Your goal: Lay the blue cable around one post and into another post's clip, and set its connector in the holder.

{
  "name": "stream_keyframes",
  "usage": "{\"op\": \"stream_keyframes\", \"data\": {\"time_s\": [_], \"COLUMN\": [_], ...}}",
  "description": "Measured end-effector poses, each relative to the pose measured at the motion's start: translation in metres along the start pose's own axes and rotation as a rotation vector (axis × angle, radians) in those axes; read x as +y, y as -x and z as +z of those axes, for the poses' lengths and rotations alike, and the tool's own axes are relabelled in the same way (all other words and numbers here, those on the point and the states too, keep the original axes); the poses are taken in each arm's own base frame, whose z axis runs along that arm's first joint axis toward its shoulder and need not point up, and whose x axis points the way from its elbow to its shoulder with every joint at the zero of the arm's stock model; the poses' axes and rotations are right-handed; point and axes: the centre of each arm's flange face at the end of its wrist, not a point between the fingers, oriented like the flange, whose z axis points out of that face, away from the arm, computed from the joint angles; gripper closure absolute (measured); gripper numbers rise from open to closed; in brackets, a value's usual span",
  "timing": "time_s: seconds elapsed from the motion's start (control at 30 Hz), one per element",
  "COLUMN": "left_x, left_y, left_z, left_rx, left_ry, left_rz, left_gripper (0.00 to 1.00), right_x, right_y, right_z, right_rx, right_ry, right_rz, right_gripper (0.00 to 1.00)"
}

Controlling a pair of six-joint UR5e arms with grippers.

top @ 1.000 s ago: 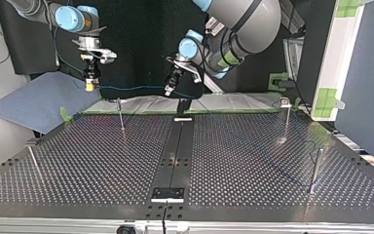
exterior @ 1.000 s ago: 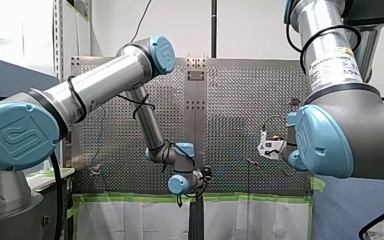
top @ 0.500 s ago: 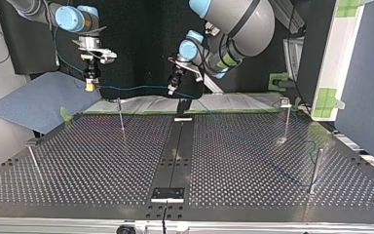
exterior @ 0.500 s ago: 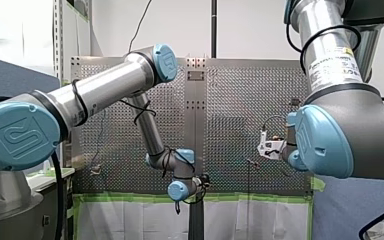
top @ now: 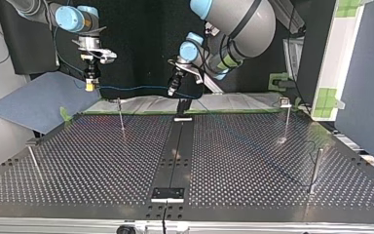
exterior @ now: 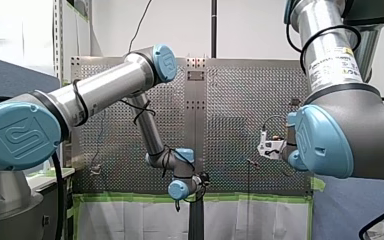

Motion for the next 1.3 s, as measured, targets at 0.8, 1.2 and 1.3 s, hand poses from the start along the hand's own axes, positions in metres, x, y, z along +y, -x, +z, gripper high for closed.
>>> {"op": "stream_keyframes", "data": {"time_s": [0.8, 1.2, 1.3], "left_x": [-0.013, -0.048, -0.056], "left_y": [0.001, 0.005, 0.001], "left_z": [0.004, 0.012, 0.014], "left_rx": [0.0, 0.007, 0.02], "left_ry": [-0.046, -0.059, -0.064], "left_rz": [-0.018, -0.005, 0.002], "left_gripper": [1.0, 1.0, 1.0], "right_x": [0.012, 0.04, 0.049], "right_y": [0.003, 0.024, 0.033], "right_z": [-0.003, -0.003, -0.001], "right_rx": [-0.027, -0.065, -0.077], "right_ry": [0.066, 0.144, 0.158], "right_rz": [0.005, 0.022, 0.032], "right_gripper": [1.0, 1.0, 1.0]}}
